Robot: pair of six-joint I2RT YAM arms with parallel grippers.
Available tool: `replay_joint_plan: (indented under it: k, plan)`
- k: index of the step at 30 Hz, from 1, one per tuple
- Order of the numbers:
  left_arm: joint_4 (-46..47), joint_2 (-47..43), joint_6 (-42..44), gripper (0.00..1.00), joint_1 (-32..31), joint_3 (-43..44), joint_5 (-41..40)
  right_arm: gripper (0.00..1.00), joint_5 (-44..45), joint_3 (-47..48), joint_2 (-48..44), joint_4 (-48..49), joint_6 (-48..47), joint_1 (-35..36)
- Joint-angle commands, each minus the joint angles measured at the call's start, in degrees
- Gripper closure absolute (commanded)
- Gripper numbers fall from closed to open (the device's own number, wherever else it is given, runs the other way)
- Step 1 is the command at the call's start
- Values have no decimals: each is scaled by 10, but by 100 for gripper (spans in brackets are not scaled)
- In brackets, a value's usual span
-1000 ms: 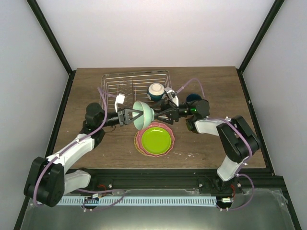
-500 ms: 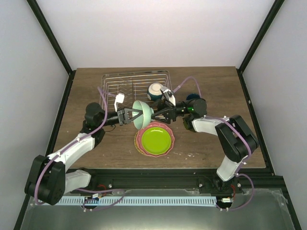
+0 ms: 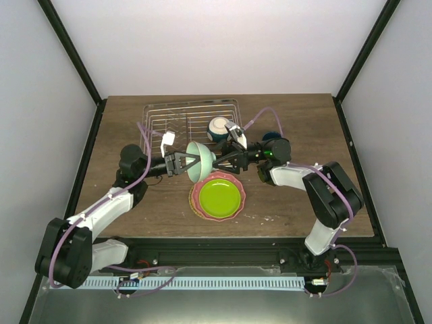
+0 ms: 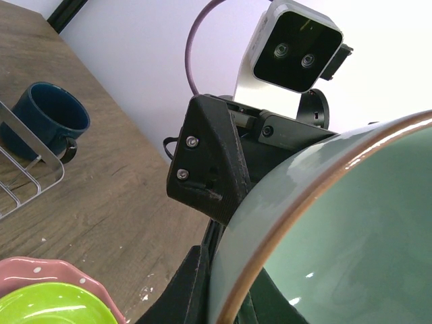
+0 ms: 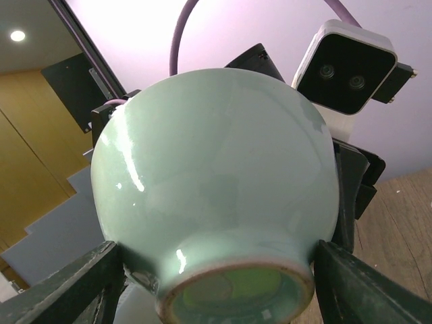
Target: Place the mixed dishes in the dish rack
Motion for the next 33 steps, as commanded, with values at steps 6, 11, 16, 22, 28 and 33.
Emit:
replay_joint_plan:
  k: [6,11,16,22,28,33]
  plan:
    - [51,8,-10,100,-9,22,-7,23,-15,8,20,188,-2,21]
    - [57,10,-15,100,-9,24,-7,25,-14,3,23,188,-6,22]
    - [61,11,-17,100,-9,26,-8,31,-17,3,24,188,-7,25]
    - [80,18,-30,100,-9,31,-6,40,-18,8,27,188,-8,27]
    - [84,24,-29,100,-10,38,-7,48,-18,20,36,188,-6,28]
    - [85,38,-20,100,-9,44,-10,51,-15,35,50,188,-4,29]
